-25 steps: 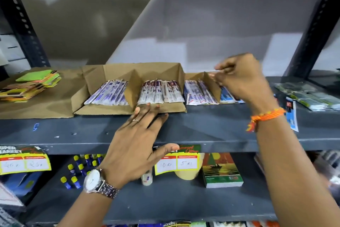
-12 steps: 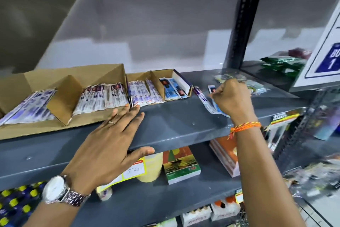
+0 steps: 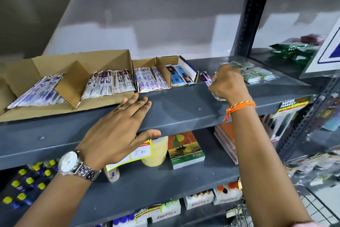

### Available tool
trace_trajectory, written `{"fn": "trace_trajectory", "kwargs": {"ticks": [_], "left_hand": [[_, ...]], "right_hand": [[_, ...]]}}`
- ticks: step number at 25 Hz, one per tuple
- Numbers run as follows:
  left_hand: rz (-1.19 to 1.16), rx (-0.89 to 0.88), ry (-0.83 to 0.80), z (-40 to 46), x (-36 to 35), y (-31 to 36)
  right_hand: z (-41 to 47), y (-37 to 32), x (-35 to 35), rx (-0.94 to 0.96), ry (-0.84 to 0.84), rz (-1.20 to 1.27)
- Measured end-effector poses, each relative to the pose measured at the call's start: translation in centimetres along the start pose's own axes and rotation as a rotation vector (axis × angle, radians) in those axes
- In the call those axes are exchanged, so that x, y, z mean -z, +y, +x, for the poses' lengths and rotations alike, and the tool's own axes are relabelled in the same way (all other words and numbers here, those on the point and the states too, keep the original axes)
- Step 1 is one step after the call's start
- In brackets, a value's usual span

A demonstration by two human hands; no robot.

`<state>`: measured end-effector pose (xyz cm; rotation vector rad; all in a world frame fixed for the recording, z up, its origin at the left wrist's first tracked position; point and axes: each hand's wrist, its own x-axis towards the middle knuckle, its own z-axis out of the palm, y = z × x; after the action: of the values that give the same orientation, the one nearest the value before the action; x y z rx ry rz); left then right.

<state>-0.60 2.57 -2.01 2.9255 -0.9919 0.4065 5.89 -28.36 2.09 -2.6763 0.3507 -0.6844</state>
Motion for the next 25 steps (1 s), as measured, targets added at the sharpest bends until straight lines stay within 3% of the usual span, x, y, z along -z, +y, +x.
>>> {"fn": "trace_trajectory", "kwargs": {"ticks": [7,12,15,20,25], "left_hand": [[-0.002,0.005,0.005,0.0,0.1,0.2],[-0.007,0.006,0.021,-0.1,0.3,0.4],[0.008,-0.004,0.039,-0.2,0.3,0.3],[-0.003,-0.001,0.068,-0.2,0.3,0.3],[0.009,-0.010,0.105,-0.4,0.2,0.3]], "right_hand": [[-0.7,-2.1,0.8,-0.121,-0.066,0.059],[-1.3,-2.1,0.7,-0.132,0.147,0.198],[-2.6,-2.7,2.2,-0.107,0.250,0.430],[-6.4,-5.4,3.9,0.047,-0.111,0.984],[-8.8,-7.0,4.5,0.136,-0.257,1.100]]}}
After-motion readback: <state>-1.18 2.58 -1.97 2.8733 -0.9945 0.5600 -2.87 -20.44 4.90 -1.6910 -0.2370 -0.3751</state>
